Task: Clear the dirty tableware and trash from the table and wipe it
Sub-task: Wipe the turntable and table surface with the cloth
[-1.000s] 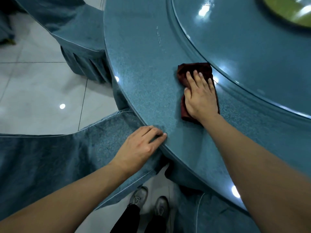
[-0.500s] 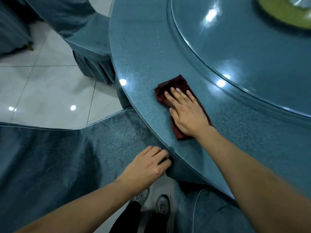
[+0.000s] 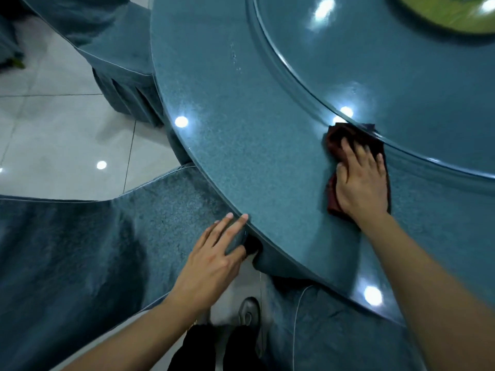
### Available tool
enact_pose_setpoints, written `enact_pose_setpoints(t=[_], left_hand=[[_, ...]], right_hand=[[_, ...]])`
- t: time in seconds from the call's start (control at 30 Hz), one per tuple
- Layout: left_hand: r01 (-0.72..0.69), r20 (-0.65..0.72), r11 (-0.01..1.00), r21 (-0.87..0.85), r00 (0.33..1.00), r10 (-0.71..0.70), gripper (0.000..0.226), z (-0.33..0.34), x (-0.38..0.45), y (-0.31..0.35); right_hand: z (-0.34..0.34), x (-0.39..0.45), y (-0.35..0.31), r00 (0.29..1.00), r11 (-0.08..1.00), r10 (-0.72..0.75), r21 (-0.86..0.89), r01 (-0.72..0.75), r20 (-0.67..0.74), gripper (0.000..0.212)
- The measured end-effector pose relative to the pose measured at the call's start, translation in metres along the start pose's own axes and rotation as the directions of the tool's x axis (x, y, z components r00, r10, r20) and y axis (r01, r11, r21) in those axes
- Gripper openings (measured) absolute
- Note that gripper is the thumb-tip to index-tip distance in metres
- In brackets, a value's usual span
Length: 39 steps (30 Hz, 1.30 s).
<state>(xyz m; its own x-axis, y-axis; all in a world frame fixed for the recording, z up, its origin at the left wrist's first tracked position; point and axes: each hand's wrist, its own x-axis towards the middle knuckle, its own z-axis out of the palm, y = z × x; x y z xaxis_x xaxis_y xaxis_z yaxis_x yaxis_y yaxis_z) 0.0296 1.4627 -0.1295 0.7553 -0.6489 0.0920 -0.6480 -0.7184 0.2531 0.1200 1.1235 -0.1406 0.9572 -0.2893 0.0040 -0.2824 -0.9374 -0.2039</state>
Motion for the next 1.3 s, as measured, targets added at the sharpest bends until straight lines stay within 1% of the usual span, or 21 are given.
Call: enact_pose_setpoints(t=[0.03,0.07,0.13,0.2,0.23,0.3,0.33,0.37,0.4,0.5,0.6,0.67,0.7,0.83,0.9,0.93,1.0,1.07,1.13,1.2,1.3], left_hand=[[0.000,-0.003,1.000,0.005,1.000,0.000,0.008,0.000,0.001,-0.002],[-0.002,-0.002,1.000,0.005,1.000,0.002,0.010,0.000,0.001,-0.004],[-0.013,-0.014,1.000,0.006,1.000,0.013,0.007,0.002,-0.002,-0.002],[-0.026,0.007,1.000,0.003,1.000,0.026,0.010,0.008,-0.013,0.004],[-0.052,0.032,0.999,0.001,0.998,0.052,0.013,0.012,-0.019,0.009],[-0.106,0.066,0.994,-0.022,0.992,0.108,0.015,0.022,-0.030,0.020],[-0.119,0.066,0.992,-0.037,0.990,0.122,0.015,0.026,-0.035,0.025],[-0.117,0.055,0.992,-0.048,0.991,0.119,0.015,0.030,-0.038,0.029],[-0.107,0.033,0.993,-0.051,0.993,0.109,0.016,0.035,-0.041,0.031],[-0.040,-0.027,0.998,-0.048,0.999,0.039,0.019,0.048,-0.047,0.031],[0.006,-0.063,0.999,-0.053,0.998,-0.009,0.016,0.049,-0.052,0.014],[0.043,-0.039,0.997,-0.061,0.998,-0.045,0.011,0.040,-0.053,-0.001],[0.070,-0.025,0.996,-0.061,0.997,-0.072,0.008,0.033,-0.051,-0.009],[0.203,-0.073,0.978,-0.041,0.976,-0.206,0.009,0.005,-0.020,-0.040],[0.269,-0.100,0.963,-0.031,0.957,-0.271,0.015,-0.010,0.000,-0.053],[0.287,-0.108,0.958,-0.023,0.952,-0.287,0.016,-0.018,0.009,-0.057],[0.279,-0.116,0.960,-0.005,0.954,-0.278,0.014,-0.030,0.025,-0.058],[0.255,-0.104,0.967,-0.007,0.962,-0.254,0.014,-0.038,0.040,-0.052],[0.227,-0.077,0.974,-0.019,0.971,-0.228,0.015,-0.043,0.056,-0.040],[0.199,-0.041,0.978,-0.057,0.979,-0.202,0.011,-0.047,0.067,-0.028],[0.249,0.025,0.957,-0.145,0.968,-0.248,0.011,-0.049,0.070,-0.018]], right_hand=[[0.001,0.002,-0.009,1.000,1.000,0.012,0.002,-0.012,0.000,0.065],[0.002,0.000,-0.024,1.000,1.000,-0.028,-0.003,0.028,0.003,0.065],[0.010,-0.015,-0.071,0.969,0.969,-0.245,-0.014,0.246,0.038,0.064],[0.022,-0.035,-0.122,0.874,0.878,-0.478,0.024,0.478,0.089,0.060],[0.024,-0.039,-0.139,0.823,0.829,-0.559,0.043,0.557,0.100,0.059],[0.026,-0.029,-0.149,0.743,0.754,-0.656,0.072,0.652,0.133,0.058],[0.025,-0.016,-0.144,0.728,0.741,-0.670,0.069,0.668,0.142,0.058],[0.026,0.002,-0.138,0.741,0.752,-0.658,0.059,0.657,0.136,0.058],[0.027,0.023,-0.132,0.782,0.790,-0.613,0.046,0.612,0.112,0.059],[0.030,0.093,-0.130,0.931,0.932,-0.362,0.030,0.361,0.051,0.062],[0.035,0.136,-0.147,0.974,0.975,-0.224,0.011,0.224,0.023,0.060],[0.038,0.134,-0.162,0.975,0.975,-0.221,0.009,0.221,0.030,0.060],[0.040,0.123,-0.171,0.965,0.966,-0.259,-0.001,0.259,0.036,0.062],[0.047,0.050,-0.218,0.865,0.868,-0.497,0.035,0.495,0.072,0.065],[0.047,0.021,-0.229,0.826,0.830,-0.557,0.053,0.555,0.087,0.063],[0.046,0.013,-0.225,0.827,0.832,-0.555,0.053,0.553,0.091,0.062],[0.040,0.004,-0.196,0.865,0.869,-0.495,0.051,0.492,0.085,0.062],[0.032,-0.012,-0.149,0.936,0.938,-0.347,0.037,0.346,0.062,0.062],[0.021,-0.036,-0.088,0.984,0.984,-0.176,0.012,0.175,0.025,0.062],[0.006,-0.062,-0.019,0.999,1.000,-0.031,-0.005,0.031,-0.012,0.063],[-0.014,-0.090,0.063,0.981,0.983,0.186,0.008,-0.185,-0.054,0.064]])
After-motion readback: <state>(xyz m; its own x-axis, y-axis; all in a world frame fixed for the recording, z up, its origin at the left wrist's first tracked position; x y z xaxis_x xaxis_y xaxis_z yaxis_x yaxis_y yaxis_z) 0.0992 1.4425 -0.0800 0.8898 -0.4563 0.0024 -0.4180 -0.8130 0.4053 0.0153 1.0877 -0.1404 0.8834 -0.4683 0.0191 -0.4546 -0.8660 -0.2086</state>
